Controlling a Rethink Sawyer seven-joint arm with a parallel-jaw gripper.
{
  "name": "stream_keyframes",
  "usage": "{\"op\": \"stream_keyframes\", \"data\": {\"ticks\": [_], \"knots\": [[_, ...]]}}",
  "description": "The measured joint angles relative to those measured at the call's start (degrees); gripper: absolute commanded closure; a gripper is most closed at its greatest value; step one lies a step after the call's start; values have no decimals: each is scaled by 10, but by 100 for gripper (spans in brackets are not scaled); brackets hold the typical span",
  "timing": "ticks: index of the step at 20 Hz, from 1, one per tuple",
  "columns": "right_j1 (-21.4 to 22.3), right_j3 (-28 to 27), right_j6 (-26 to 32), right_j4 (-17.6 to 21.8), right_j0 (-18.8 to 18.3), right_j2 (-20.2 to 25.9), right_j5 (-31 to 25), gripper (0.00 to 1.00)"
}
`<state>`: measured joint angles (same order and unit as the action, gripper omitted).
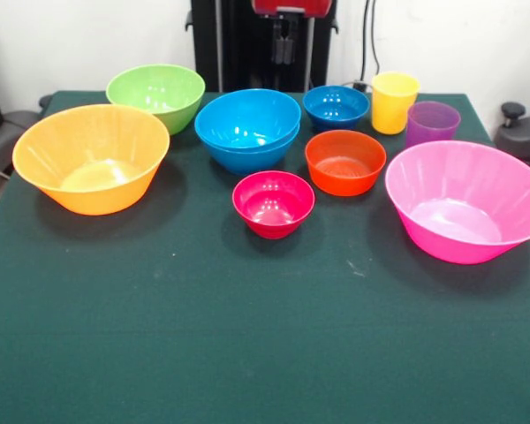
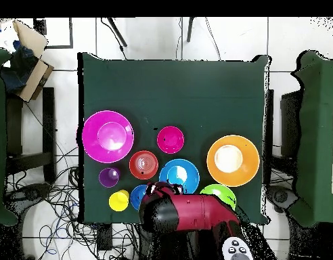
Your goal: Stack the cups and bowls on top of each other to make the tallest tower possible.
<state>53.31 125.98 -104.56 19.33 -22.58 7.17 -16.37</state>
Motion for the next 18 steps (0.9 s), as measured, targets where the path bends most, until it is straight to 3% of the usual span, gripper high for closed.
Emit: {"op": "stream_keyframes", "data": {"ticks": [18], "knots": [[-56,-1,0,9,2,0,6,100]]}}
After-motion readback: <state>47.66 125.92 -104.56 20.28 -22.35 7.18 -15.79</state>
